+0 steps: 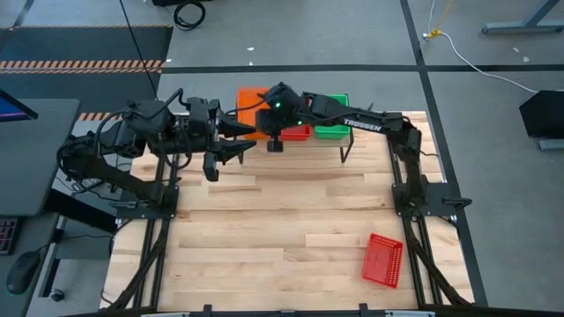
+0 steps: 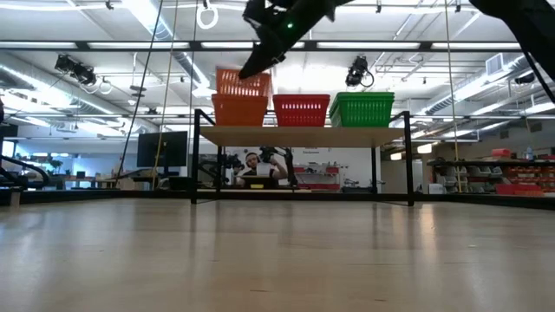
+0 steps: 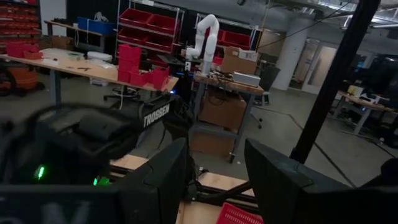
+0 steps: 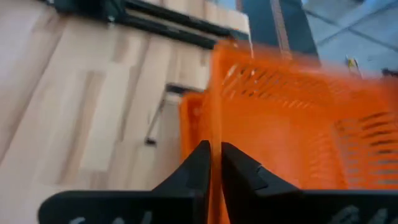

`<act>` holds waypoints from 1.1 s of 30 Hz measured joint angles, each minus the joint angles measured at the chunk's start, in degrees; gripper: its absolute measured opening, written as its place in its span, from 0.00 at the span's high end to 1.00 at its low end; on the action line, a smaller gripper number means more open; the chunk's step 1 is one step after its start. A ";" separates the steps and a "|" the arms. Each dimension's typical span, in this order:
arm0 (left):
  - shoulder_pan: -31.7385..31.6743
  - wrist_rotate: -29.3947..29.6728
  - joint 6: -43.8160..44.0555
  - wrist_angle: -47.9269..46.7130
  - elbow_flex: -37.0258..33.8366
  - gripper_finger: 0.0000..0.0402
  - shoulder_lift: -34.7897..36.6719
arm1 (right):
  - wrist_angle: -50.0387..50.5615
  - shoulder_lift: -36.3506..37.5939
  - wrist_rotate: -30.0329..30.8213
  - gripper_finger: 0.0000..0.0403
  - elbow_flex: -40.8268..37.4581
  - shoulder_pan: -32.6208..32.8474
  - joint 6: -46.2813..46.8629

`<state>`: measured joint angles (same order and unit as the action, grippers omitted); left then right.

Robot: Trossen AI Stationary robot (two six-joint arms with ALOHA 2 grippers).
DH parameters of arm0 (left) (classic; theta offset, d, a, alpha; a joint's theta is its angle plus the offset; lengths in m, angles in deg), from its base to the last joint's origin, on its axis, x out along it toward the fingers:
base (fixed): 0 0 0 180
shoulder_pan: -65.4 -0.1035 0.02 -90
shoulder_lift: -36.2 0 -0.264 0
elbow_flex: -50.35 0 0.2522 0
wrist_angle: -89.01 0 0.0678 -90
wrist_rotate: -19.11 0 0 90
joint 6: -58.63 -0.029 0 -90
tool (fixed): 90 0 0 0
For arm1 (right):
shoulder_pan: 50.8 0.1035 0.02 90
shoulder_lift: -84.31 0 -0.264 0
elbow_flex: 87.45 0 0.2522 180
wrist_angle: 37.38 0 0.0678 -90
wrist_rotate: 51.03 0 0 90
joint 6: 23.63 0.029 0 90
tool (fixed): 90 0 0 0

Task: Stack baskets on shelf by color
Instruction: Stack the orange bin on top of the other orange bin on the shelf

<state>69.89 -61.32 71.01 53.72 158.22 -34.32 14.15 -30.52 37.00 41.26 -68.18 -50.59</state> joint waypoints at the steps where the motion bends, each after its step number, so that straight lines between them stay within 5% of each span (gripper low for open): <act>1: 0.00 -0.01 0.17 -0.13 0.00 0.57 0.00 | -0.09 -0.49 -0.41 0.90 0.00 0.24 0.08; 15: 1.51 0.01 0.80 -1.60 0.02 0.57 0.00 | -2.06 -1.31 3.86 0.78 2.34 1.23 0.32; 23: 1.49 0.01 0.70 -2.27 0.02 0.57 0.00 | -0.69 -1.19 2.29 0.69 2.92 0.62 8.89; 33: -0.29 5.59 3.54 -24.24 0.02 0.57 0.02 | 23.99 4.38 -1.62 0.66 2.89 1.93 23.94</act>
<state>69.60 -55.73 74.54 29.48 158.24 -34.30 38.14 -26.13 35.38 44.16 -66.26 -26.65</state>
